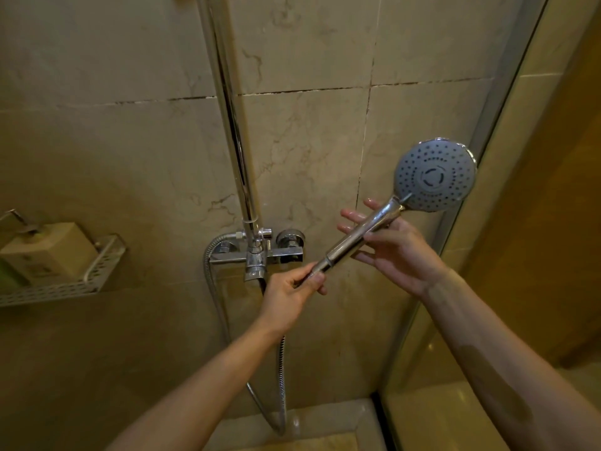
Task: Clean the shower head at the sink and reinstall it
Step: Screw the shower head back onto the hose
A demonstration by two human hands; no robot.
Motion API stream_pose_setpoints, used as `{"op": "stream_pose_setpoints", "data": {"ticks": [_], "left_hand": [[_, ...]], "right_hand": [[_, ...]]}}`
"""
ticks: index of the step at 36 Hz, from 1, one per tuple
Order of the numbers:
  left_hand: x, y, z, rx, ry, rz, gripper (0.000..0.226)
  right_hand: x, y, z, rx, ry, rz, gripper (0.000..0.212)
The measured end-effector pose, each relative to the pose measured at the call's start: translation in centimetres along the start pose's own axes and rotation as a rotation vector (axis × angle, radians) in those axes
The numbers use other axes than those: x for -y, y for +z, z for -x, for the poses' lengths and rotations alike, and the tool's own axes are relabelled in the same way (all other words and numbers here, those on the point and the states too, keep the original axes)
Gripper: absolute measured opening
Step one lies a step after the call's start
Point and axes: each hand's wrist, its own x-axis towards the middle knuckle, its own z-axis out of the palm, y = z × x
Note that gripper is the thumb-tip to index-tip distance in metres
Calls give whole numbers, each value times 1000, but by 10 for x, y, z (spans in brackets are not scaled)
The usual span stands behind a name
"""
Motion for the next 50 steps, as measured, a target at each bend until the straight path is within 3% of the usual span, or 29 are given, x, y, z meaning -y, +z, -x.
{"op": "stream_pose_setpoints", "data": {"ticks": [3, 8, 10, 12, 16, 18, 23, 26, 28, 31, 33, 35, 37, 40, 44, 47, 50], "left_hand": [[-1, -1, -1, -2, -3, 19, 28], [3, -2, -1, 35, 5, -39, 24], [2, 1, 1, 36, 10, -54, 27], [1, 2, 0, 11, 8, -49, 30], [-2, -3, -2, 1, -3, -41, 31], [-1, -5, -2, 7, 3, -47, 32], [-3, -4, -4, 8, 5, -52, 31], [-4, -3, -3, 17, 24, -55, 29], [-4, -1, -3, 10, 13, -56, 29], [-5, -1, -4, -11, -35, -47, 28], [-7, -2, -3, -14, -70, -43, 29], [-8, -3, -1, -14, -91, -25, 33], [-10, -4, 1, -17, -97, -12, 36], [-12, -3, 3, 3, -63, -44, 35], [-9, 0, 7, 14, -45, -59, 32], [-11, 1, 8, 18, -69, -50, 30], [-15, 1, 7, 12, -104, -25, 27]], "right_hand": [[-1, -6, -1, 8, -29, 149, 56], [-8, 5, -7, -363, -176, 453, 38], [-12, 9, -9, -437, -217, 566, 36], [-15, 10, -9, -390, -201, 580, 37], [-7, 7, -5, -115, -113, 250, 48], [-2, 5, -4, -69, -139, 256, 50], [-5, 10, -9, -357, -224, 375, 31], [-8, 15, -13, -529, -255, 580, 41], [-8, 20, -13, -561, -257, 693, 46], [0, 23, -11, -356, -167, 596, 41], [8, 17, -9, -138, -83, 365, 49], [13, 10, -6, -17, -55, 293, 59], [13, 6, -5, -47, -90, 343, 58], [9, 10, -4, -264, -156, 386, 54], [2, 16, -5, -458, -235, 666, 53], [1, 17, -2, -385, -169, 737, 56], [9, 15, 3, -114, -103, 457, 52]]}}
